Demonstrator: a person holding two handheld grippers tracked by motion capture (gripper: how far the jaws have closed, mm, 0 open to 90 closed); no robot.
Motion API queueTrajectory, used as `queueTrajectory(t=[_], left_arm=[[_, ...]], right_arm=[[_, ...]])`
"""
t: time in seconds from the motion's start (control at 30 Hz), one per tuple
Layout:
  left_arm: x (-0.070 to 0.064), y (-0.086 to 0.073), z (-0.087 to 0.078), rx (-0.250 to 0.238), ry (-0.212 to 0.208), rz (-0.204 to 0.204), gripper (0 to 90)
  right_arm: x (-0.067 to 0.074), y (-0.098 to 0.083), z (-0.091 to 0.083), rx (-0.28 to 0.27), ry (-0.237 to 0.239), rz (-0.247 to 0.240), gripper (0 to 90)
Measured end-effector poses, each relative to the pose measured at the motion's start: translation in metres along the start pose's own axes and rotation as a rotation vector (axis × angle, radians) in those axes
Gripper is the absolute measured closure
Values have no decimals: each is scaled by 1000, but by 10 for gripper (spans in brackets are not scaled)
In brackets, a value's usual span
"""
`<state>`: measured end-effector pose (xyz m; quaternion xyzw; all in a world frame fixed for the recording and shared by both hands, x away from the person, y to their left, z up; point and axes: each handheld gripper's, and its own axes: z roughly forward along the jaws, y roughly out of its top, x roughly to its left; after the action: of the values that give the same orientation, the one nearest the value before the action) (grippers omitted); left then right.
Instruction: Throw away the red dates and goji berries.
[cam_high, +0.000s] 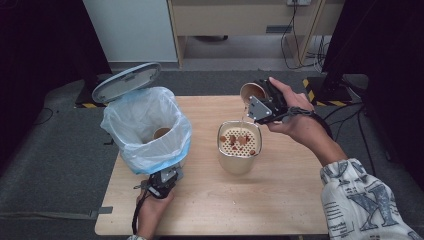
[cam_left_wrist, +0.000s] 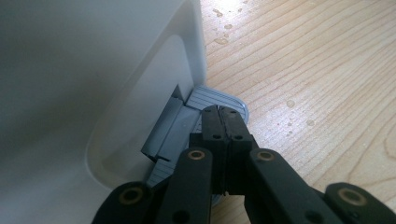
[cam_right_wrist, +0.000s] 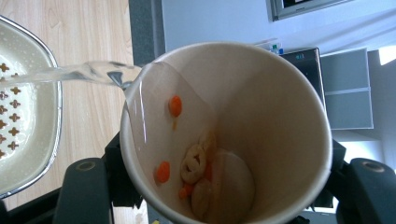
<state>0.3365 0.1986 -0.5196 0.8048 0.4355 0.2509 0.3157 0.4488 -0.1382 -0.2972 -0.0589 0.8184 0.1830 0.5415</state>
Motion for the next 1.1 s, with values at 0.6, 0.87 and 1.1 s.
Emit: queueTrajectory(t=[0.6,0.87,1.1], left_arm=[[0,0,0,2,-1,0,888],[0,0,0,1,-1,-1,888],[0,0,0,3,-2,0,888]], right_arm=[[-3,2,0,23,-8,-53,318],[-4,2,0,21,-12,-56,318],[-5,3,0,23,-14,-64,318]])
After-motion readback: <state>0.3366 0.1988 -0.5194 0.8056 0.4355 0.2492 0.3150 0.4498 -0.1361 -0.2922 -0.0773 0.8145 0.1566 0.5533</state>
